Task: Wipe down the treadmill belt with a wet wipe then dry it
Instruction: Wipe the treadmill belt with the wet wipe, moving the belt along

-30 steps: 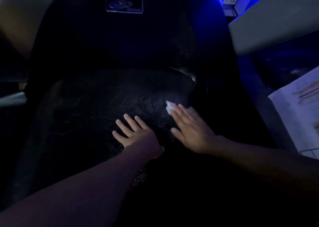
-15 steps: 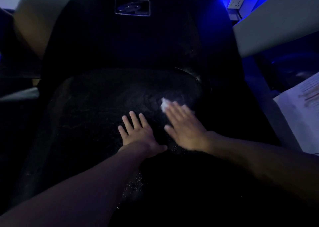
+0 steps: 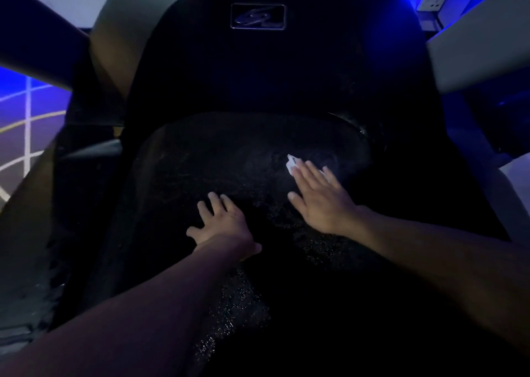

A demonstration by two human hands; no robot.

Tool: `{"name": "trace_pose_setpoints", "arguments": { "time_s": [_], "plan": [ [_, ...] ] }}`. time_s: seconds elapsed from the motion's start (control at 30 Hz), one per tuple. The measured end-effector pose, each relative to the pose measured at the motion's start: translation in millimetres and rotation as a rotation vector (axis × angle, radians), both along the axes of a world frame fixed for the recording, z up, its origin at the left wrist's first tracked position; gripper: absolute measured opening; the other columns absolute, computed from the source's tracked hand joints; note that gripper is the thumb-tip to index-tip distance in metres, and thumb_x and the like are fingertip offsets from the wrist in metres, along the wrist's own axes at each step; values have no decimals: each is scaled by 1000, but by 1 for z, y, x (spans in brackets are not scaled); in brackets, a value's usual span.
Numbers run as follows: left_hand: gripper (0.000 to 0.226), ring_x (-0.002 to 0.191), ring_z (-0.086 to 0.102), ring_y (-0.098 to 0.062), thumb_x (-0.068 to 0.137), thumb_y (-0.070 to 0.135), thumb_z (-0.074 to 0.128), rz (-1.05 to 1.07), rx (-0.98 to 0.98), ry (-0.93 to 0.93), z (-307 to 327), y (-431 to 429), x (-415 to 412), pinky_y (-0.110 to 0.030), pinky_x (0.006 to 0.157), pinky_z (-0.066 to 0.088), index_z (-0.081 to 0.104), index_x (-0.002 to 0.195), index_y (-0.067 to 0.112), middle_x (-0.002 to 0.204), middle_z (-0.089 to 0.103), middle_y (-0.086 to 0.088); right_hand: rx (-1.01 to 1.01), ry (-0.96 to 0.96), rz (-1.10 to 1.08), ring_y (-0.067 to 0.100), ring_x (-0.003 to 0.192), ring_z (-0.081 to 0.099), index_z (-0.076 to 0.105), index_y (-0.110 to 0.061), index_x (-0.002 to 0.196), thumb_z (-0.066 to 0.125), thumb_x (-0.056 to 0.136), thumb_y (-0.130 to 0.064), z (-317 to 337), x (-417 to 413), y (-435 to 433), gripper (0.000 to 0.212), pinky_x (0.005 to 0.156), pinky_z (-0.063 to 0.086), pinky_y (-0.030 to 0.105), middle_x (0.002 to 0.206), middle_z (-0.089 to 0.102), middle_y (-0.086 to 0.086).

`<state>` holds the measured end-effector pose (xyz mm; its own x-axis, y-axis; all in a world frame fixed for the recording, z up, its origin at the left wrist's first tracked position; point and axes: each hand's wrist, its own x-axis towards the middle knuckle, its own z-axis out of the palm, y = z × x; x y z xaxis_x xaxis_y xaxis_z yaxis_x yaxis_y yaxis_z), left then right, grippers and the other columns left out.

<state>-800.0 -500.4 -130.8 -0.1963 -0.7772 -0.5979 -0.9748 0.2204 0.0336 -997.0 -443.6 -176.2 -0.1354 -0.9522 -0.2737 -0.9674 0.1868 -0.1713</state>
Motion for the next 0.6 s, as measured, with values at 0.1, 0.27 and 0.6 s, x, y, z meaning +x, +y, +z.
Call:
{"name": "trace_pose_setpoints", "arguments": {
  "time_s": [0.1, 0.27, 0.6],
  "plan": [
    [129, 148, -4, -28, 70, 56, 79, -51, -51, -3, 1, -4, 9, -57, 108, 27, -9, 154, 10, 162, -15, -3, -25, 2, 223, 12, 147, -28, -17, -18, 156, 8, 100, -55, -4, 27, 13, 71, 122, -13, 41, 161, -30, -4],
    [127, 144, -17, -44, 70, 55, 78, 99, 35, -25, 5, -2, 10, -77, 104, 18, -18, 151, 35, 155, -29, -20, -4, -25, 116, 10, 148, -26, -19, -23, 156, 8, 102, -54, 2, 11, -8, 67, 121, -16, 38, 160, -31, -11],
    [124, 135, 18, -31, 61, 54, 85, 63, -111, -29, 5, -19, 36, -58, 97, 37, 6, 151, 20, 147, 12, -4, 14, -3, 105, 12, 148, -27, -17, -17, 156, 10, 103, -55, 1, 30, -25, 71, 123, -13, 42, 162, -29, -3]
  ]
}}
